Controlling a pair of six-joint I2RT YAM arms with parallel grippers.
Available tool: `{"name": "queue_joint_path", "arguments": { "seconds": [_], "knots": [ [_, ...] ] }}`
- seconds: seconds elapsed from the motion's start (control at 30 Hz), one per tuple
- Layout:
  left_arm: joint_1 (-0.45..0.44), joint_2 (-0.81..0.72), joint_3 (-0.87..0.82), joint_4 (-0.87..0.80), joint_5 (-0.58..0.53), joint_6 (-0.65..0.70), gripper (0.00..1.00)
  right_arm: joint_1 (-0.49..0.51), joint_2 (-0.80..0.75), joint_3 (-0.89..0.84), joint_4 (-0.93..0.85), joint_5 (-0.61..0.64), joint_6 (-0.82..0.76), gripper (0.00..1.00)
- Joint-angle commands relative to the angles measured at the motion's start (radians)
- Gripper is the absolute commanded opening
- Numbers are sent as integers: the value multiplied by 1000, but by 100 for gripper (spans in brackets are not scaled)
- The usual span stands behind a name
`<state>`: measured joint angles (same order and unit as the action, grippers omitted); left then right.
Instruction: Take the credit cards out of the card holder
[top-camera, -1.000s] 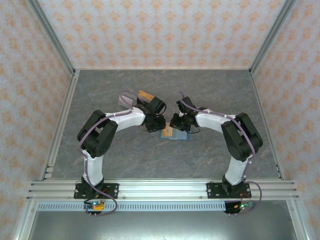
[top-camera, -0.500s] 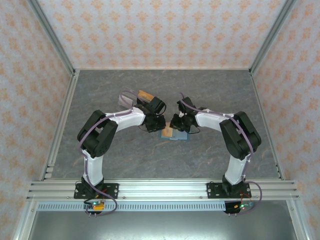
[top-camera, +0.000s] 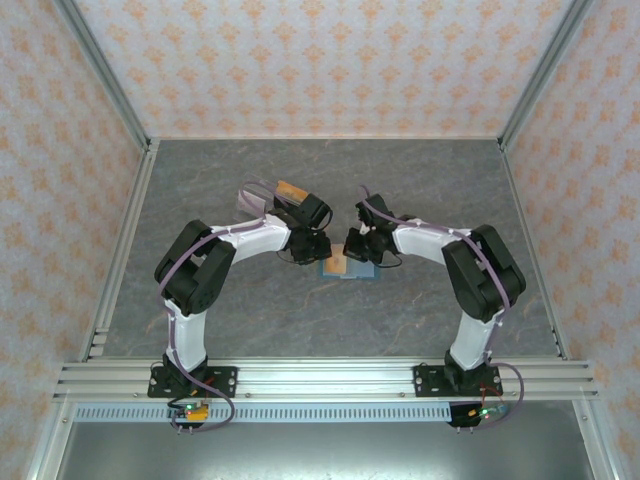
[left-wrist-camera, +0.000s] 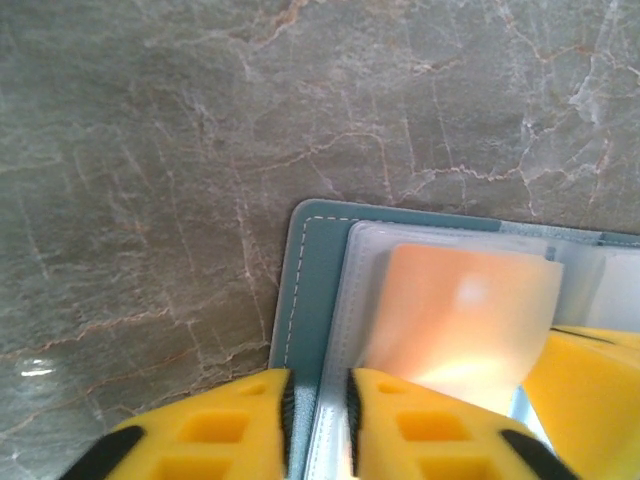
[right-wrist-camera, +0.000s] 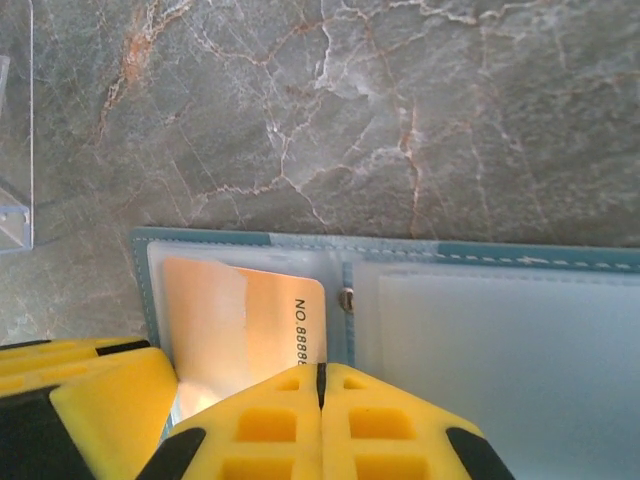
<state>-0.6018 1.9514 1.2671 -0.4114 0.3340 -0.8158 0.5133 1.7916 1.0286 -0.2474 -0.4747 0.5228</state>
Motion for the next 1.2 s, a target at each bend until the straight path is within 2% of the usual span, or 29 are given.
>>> {"name": "queue_joint_path", "arguments": {
  "seconds": [0.0, 0.2, 0.33, 0.5, 0.67, 1.17],
  "knots": [
    [-3, -32, -24, -52, -31, -15, 30, -10, -54, -22, -38, 53, -34, 0],
    [-3, -82, -24, -35, -10, -19, 33, -10, -78, -41, -59, 82, -60, 0],
    [-3, -101, -24, -11, 16, -11, 32, -11, -72, -38, -39, 34, -58, 0],
    [-3, -106, -30, 13, 38, -5, 26, -11, -71, -38, 14, -81, -42, 15],
    [-4, -73, -26, 24, 60, -6, 21, -11, -42, -24, 4, -81, -31, 20],
    [-4, 17, -27, -3, 47, -29, 12, -11, 18, -1, 3, -90, -18, 22]
  ]
}}
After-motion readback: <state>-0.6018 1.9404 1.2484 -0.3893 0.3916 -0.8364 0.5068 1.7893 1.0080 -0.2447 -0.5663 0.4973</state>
